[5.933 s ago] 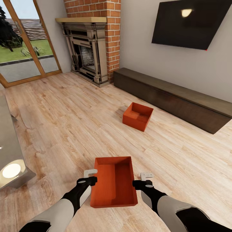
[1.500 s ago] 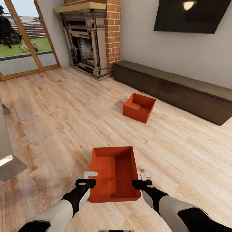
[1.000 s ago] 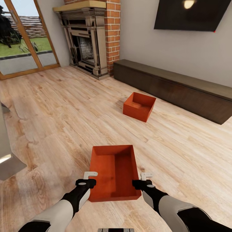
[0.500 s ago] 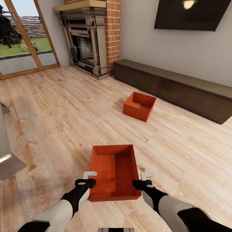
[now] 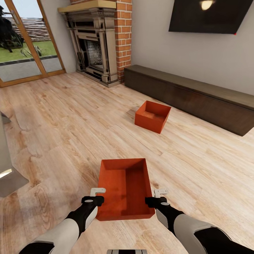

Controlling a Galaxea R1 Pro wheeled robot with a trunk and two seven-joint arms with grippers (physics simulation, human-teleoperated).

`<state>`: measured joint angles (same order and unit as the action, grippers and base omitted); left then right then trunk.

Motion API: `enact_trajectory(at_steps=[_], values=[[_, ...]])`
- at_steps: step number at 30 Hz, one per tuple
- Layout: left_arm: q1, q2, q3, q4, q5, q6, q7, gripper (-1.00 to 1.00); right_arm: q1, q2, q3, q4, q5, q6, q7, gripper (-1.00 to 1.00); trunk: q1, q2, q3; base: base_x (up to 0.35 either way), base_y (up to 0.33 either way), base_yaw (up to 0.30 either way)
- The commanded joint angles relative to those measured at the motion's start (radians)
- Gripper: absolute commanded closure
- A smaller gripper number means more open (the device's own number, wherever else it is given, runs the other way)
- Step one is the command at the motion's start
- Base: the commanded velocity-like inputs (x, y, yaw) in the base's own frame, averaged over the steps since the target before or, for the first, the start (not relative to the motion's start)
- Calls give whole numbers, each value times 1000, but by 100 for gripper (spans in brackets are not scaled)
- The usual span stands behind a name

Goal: Move the two storage containers from the living room to the garage. In the garage, place one container on the floor and stack the other container on top of it (either order is fine).

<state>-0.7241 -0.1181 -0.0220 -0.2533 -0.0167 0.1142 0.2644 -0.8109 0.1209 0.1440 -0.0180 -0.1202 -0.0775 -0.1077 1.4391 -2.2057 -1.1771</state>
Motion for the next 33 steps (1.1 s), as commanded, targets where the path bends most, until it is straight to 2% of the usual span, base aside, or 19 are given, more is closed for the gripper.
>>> enact_trajectory(at_steps=[1, 10, 29, 33], values=[[0, 0, -2, -2, -2, 7, 4, -100, -1, 0, 9, 1, -10, -4, -3, -100, 0, 0, -1, 35, 5, 0], [0, 1, -2, -4, -2, 7, 4, -100, -1, 1, 9, 1, -10, -4, -2, -100, 0, 0, -1, 131, 44, 0], [0, 0, -1, 5, 2, 6, 7, -100, -1, -1, 9, 1, -12, -4, -3, -100, 0, 0, -1, 5, 1, 0], [0, -2, -1, 6, 22, 5, 7, -100, -1, -1, 9, 1, -12, -4, -3, -100, 0, 0, -1, 0, 0, 0]])
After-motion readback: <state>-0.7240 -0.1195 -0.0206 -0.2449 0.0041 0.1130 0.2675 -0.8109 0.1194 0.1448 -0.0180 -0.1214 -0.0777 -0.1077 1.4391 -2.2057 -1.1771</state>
